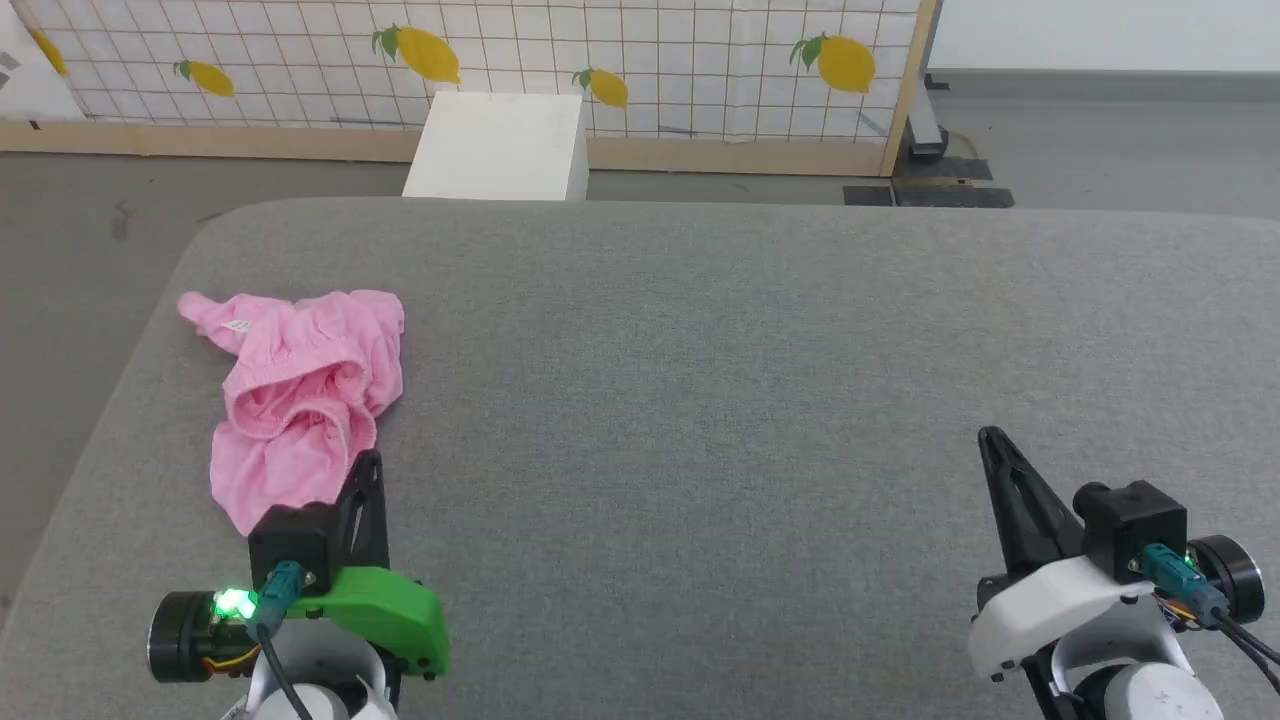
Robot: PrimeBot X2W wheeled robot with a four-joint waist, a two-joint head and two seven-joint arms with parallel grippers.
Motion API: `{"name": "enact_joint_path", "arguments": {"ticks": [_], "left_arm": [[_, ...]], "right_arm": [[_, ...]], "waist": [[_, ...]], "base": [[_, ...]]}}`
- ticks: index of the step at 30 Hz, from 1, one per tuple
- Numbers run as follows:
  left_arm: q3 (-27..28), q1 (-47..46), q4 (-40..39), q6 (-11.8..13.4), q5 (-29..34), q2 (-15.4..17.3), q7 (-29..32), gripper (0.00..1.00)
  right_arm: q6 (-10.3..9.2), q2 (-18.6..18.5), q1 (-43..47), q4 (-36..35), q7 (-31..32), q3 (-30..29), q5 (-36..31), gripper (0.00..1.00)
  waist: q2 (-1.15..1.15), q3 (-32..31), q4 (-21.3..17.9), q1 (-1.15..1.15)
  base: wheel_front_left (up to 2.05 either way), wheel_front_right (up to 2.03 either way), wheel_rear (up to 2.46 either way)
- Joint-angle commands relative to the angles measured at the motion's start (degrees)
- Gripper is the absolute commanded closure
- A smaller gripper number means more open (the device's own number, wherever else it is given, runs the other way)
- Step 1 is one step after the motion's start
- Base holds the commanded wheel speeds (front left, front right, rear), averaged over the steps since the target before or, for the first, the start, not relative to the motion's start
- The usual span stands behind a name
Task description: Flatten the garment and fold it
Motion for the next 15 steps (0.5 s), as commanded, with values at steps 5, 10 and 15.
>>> {"name": "enact_joint_path", "arguments": {"ticks": [5,10,15], "left_arm": [[0.2,0.8,-0.1,0.0,0.7,-0.2,0.1,1.00],[0.2,0.8,-0.1,0.0,0.7,-0.2,0.1,1.00],[0.2,0.8,-0.1,0.0,0.7,-0.2,0.1,1.00]], "right_arm": [[-0.08,0.0,0.5,-0.3,0.2,0.1,-0.4,1.00],[-0.08,0.0,0.5,-0.3,0.2,0.1,-0.4,1.00],[-0.08,0.0,0.5,-0.3,0.2,0.1,-0.4,1.00]], "waist": [[0.00,0.0,0.0,0.00],[0.00,0.0,0.0,0.00],[0.00,0.0,0.0,0.00]], "base": [[0.00,0.00,0.00],[0.00,0.00,0.00],[0.00,0.00,0.00]]}}
